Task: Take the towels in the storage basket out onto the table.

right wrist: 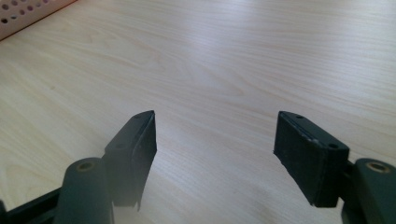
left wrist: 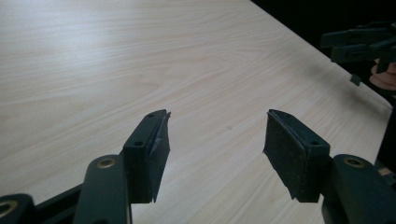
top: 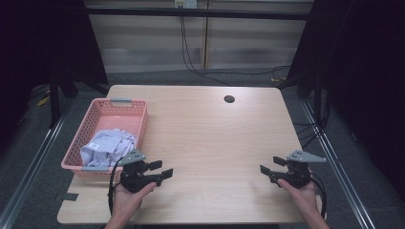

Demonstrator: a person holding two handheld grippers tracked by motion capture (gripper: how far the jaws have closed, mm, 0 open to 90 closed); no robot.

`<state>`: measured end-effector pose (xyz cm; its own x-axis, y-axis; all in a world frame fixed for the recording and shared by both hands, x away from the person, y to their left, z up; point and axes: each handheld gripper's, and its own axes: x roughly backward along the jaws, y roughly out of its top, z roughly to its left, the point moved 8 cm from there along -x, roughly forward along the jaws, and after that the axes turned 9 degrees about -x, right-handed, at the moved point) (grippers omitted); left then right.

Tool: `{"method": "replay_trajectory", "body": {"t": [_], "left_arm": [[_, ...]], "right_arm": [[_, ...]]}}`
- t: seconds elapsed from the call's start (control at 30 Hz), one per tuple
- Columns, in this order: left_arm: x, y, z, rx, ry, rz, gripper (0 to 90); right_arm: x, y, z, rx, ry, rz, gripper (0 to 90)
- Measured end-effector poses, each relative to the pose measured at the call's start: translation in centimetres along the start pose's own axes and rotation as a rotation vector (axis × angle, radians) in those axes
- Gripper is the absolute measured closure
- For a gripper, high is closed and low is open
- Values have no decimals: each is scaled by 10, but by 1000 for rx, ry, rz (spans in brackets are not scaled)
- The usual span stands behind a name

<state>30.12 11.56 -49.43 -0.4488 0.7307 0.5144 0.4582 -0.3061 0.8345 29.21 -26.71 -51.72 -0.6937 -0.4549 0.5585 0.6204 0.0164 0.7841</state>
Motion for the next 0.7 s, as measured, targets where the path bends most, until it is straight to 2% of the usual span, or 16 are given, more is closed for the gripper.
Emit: {"method": "replay_trajectory", "body": {"t": [0.07, 0.17, 0.23, 0.3, 0.37, 0.4, 0.43, 0.5, 0.57, 0.6, 0.67, 0.7], "left_arm": [[1, 1, 2, -5, 45, 16, 387], [2, 4, 2, -16, 56, 20, 357], [6, 9, 3, -45, 63, 6, 357], [7, 12, 5, -35, 65, -8, 352], [8, 13, 7, -27, 74, -9, 350], [10, 13, 13, -33, 88, 3, 345], [10, 13, 13, -33, 88, 3, 340], [17, 19, 22, -6, 93, 0, 333], [21, 21, 25, -16, 105, 0, 327], [28, 27, 32, -30, 140, -7, 325], [36, 32, 38, -19, 167, -15, 323], [36, 32, 38, -19, 167, -15, 314]], "right_arm": [[1, -2, 2, -2, 20, 12, 285], [3, -3, 3, 6, 29, 10, 285], [9, -7, 7, -6, 49, 11, 282], [12, -8, 9, 8, 45, 7, 281], [14, -8, 12, -4, 60, 1, 281], [14, -8, 12, -4, 59, 2, 280], [13, -9, 11, -4, 62, 11, 274], [10, -11, 10, -8, 60, 27, 264], [6, -12, 10, 2, 61, 42, 264], [4, -13, 10, 8, 63, 51, 264], [0, -16, 11, 26, 62, 75, 264], [0, -16, 11, 26, 62, 75, 264]]}}
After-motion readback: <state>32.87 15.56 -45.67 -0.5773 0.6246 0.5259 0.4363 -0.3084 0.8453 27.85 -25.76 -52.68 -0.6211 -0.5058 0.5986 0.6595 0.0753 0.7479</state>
